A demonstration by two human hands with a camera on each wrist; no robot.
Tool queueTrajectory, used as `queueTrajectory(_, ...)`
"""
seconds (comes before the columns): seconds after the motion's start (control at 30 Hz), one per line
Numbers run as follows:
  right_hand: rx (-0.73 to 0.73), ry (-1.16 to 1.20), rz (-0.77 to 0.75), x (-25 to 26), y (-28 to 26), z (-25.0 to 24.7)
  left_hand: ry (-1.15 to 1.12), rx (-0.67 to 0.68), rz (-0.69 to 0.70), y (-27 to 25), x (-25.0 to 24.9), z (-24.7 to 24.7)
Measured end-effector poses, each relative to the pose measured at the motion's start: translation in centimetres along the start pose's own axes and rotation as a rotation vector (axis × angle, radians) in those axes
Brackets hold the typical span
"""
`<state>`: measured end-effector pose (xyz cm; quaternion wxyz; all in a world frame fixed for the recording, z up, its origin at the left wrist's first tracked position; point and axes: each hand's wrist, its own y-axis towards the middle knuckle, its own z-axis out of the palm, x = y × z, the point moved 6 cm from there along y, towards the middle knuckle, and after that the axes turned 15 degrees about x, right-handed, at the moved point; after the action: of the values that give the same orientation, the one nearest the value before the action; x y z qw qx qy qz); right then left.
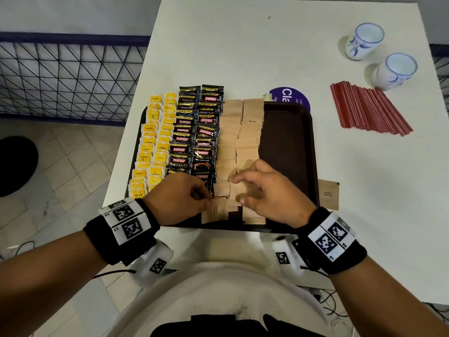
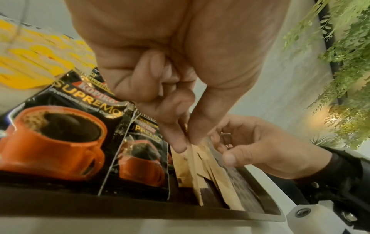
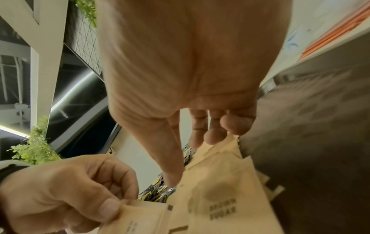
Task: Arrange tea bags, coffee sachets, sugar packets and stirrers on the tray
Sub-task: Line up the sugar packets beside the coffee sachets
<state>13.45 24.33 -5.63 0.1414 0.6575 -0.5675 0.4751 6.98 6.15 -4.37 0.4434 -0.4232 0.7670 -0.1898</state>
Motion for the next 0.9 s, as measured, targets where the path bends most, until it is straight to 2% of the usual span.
queueTrajectory(0.13, 0.077, -0.098, 0.028, -0.5, -0.2, 0.6, 0.014, 0.009, 0.005, -0.2, -0.2, -0.4)
queueTrajectory(0.3, 0.108, -0.157, 0.063, -0.9, -0.4, 1.1, 0.036, -0.003, 0.0, -0.7, -0.4, -2.0)
queueTrajectory(0.43, 0.085, -0.163, 0.074, -1.0, -0.7, 0.8, 0.098, 0.059, 0.021, -0.5, -1.5, -2.6)
queueTrajectory(0.67, -0.045, -0.098, 0.14, -1.6, -1.7, -0.5, 0.213, 0.151, 0.093, 2.0, -3.7, -1.8)
queueTrajectory(0.9, 0.01, -0.113, 0.197, -1.9, -2.2, -0.3, 0.278, 0.133, 0.089, 3.8, -4.5, -0.5)
